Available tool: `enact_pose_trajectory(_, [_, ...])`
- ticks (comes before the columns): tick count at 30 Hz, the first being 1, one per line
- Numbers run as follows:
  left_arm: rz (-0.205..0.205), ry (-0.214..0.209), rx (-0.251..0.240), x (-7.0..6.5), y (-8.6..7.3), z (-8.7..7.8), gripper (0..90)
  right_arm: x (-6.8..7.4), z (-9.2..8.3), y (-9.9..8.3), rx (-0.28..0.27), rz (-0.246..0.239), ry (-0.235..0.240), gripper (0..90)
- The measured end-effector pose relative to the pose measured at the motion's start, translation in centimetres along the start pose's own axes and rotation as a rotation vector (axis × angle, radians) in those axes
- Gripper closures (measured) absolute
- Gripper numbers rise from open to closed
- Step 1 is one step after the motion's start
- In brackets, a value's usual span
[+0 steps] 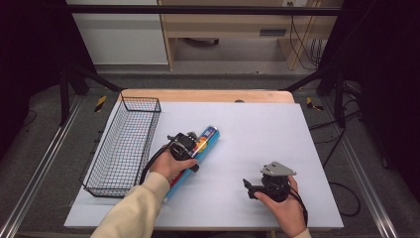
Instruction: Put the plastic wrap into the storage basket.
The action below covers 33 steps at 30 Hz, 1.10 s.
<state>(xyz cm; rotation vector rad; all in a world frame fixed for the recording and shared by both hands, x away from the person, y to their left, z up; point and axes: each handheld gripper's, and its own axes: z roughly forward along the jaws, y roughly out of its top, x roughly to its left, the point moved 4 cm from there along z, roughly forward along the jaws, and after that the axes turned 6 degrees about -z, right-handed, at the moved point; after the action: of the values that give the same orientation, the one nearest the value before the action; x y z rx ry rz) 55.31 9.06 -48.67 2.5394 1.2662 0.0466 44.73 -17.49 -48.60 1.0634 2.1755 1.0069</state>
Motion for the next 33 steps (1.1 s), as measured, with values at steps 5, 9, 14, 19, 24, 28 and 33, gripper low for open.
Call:
enact_pose_trajectory(5, [0.012, 0.005, -0.027, 0.0, -0.3, -0.6, 29.6, 0.0, 0.0, 0.0, 0.001, -0.004, 0.001, 12.0])
enact_pose_trajectory(9, [0.014, 0.006, -0.038, -0.1, -0.3, -1.2, 29.8, 0.0, 0.1, 0.0, 0.004, 0.0, 0.001, 12.1])
enact_pose_trajectory(14, [0.038, 0.015, -0.03, -0.3, -0.6, -1.6, 30.1, 0.2, 0.1, 0.0, 0.008, 0.004, 0.006, 12.1])
enact_pose_trajectory(19, [0.049, 0.012, -0.048, -0.5, -0.6, -2.2, 30.3, 0.1, 0.1, 0.0, 0.008, 0.005, 0.006, 12.1])
enact_pose_trajectory(24, [0.045, 0.016, -0.073, -0.6, -0.6, -3.0, 30.4, 0.1, 0.1, 0.0, 0.005, 0.004, 0.005, 12.1])
enact_pose_trajectory(28, [0.047, 0.019, -0.098, -0.7, -0.5, -4.3, 30.5, 0.1, 0.1, 0.0, 0.004, 0.002, 0.004, 12.1])
enact_pose_trajectory(33, [0.052, 0.034, -0.115, -0.5, -0.7, -5.9, 30.5, 0.2, 0.0, 0.0, 0.004, 0.002, 0.008, 12.2])
